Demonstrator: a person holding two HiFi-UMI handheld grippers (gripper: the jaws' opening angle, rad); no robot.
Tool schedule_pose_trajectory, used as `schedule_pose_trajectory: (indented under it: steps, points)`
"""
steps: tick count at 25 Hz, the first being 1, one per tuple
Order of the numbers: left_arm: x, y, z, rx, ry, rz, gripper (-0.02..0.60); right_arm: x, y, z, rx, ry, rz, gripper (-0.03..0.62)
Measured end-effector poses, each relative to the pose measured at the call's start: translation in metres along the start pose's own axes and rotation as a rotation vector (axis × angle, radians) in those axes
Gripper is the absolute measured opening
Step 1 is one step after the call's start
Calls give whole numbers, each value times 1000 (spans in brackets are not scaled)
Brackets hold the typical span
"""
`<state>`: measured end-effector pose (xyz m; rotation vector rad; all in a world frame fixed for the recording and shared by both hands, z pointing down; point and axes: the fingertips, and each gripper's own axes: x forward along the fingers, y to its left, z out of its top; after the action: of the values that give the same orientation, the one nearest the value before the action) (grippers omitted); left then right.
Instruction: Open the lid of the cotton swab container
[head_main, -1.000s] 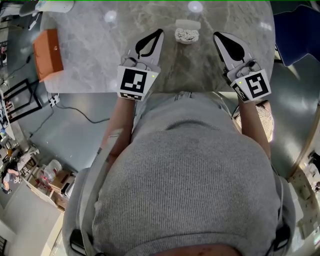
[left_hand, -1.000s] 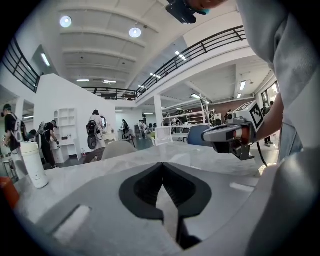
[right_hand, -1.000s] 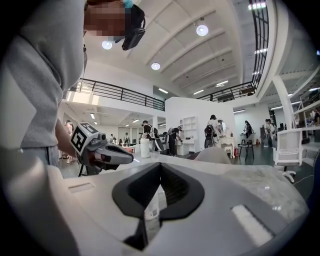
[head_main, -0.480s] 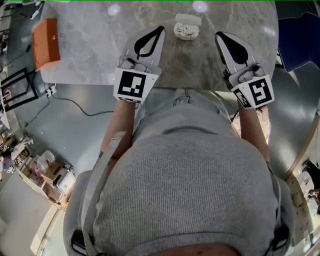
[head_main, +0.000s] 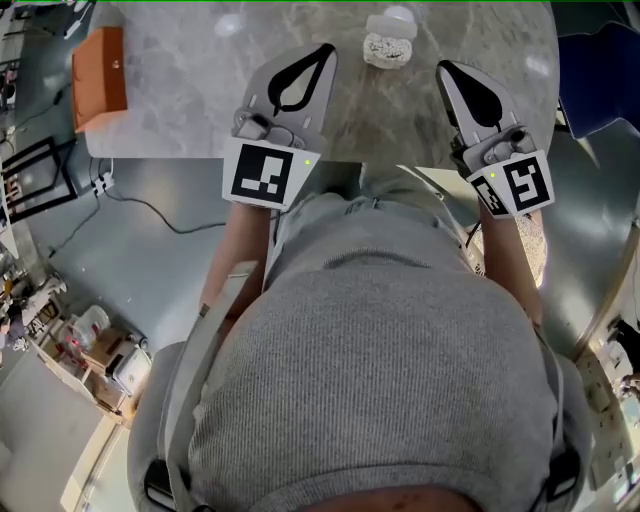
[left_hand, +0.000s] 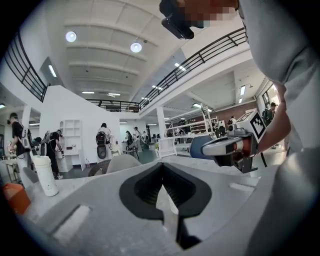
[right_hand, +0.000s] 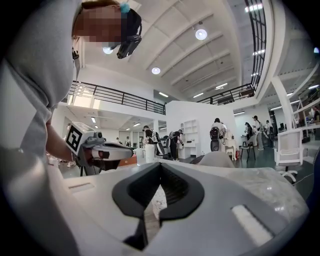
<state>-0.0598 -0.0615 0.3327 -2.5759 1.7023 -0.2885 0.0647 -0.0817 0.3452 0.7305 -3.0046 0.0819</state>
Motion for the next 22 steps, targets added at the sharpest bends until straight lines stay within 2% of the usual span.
schedule_pose_trajectory:
  steps: [8, 13, 18, 22]
  points:
    - [-63, -4, -5, 4, -18, -49, -2, -13, 63, -6, -12, 5, -108, 2]
    - [-108, -23, 3, 27, -26, -82, -2, -38, 112, 4, -11, 4, -161, 2]
    - [-154, -41, 6, 17, -48, -108, -2, -62, 165, 12, -18, -16, -193, 2]
    - [-176, -49, 9, 20, -56, -108, -2, -75, 191, 19, -28, -35, -215, 2]
